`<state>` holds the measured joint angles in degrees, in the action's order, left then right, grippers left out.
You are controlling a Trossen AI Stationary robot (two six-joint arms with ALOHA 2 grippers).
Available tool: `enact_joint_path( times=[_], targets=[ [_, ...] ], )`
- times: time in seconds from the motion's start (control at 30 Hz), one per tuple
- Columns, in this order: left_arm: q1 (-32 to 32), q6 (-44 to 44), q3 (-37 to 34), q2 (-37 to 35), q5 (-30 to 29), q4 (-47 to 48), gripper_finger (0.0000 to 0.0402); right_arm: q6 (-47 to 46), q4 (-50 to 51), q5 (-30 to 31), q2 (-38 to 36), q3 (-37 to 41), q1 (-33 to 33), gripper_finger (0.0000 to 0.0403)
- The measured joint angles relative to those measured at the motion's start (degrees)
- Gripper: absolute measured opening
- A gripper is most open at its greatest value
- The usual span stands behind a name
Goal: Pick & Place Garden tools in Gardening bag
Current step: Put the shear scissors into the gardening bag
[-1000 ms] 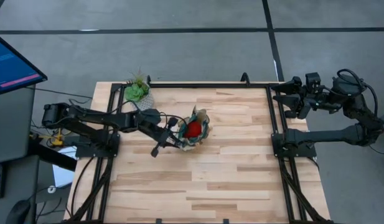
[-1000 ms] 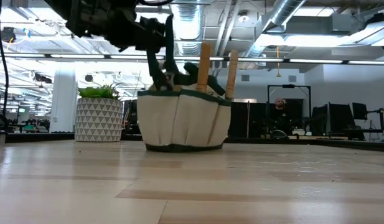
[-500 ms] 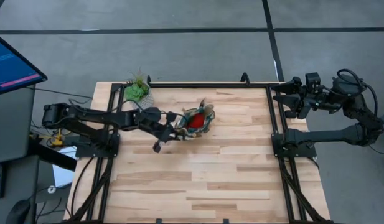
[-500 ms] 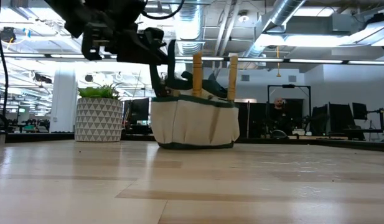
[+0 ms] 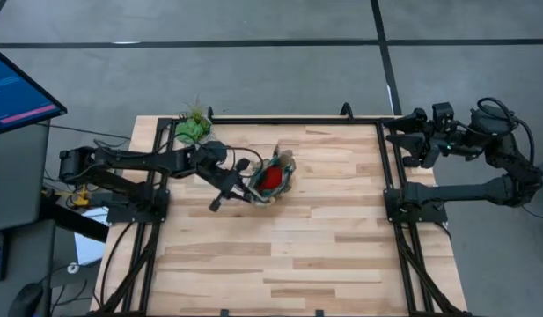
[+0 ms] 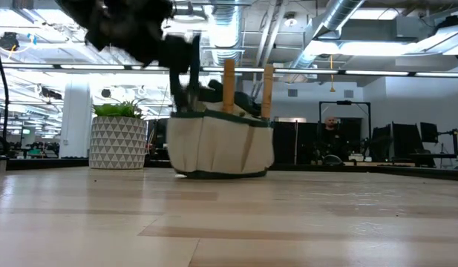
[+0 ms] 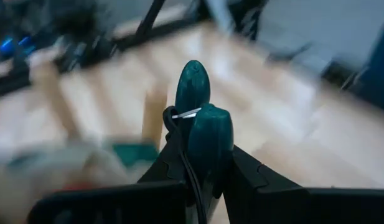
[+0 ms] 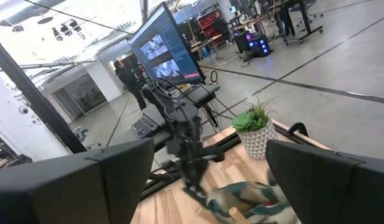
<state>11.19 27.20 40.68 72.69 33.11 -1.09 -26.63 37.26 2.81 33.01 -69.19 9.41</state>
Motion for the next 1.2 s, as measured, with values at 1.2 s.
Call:
enact_joint_path(
  times=[1.2],
  targets=[
    [-1.4, 0.0, -2.2, -0.8, -11.9, -0.9, 0.0030, -0.4, 0.0, 0.0, 0.0, 0.0, 0.0, 0.0301]
  ],
)
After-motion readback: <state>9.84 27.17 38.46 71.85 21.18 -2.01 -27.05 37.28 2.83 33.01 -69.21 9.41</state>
